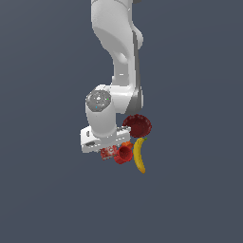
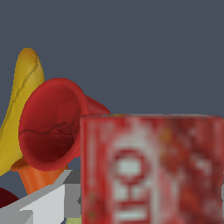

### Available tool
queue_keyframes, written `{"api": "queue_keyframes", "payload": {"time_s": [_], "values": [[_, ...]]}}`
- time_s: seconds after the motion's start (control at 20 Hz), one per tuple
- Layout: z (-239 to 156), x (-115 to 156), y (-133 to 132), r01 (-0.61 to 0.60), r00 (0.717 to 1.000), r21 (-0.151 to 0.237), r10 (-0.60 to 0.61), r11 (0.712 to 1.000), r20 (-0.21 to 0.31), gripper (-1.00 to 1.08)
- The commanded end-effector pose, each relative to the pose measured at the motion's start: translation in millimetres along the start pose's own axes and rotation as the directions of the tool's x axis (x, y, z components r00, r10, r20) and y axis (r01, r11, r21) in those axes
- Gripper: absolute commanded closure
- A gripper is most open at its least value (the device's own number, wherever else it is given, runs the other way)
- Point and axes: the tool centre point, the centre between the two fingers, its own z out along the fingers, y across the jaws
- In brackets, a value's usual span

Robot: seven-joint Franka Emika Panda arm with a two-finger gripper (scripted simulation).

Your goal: Pick up a designated object from a clutter of objects.

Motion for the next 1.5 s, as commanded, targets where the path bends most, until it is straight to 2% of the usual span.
{"api": "queue_keyframes", "payload": {"time_s": [0.0,0.85,1.45], "values": [[-23,12,-22,0.001,1.0,0.0,-0.001,1.0,0.0,1.08],[-171,93,-163,0.0,1.0,-0.001,0.0,1.0,0.0,1.08],[-242,137,-230,0.0,1.0,0.0,0.0,1.0,-0.001,1.08]]}}
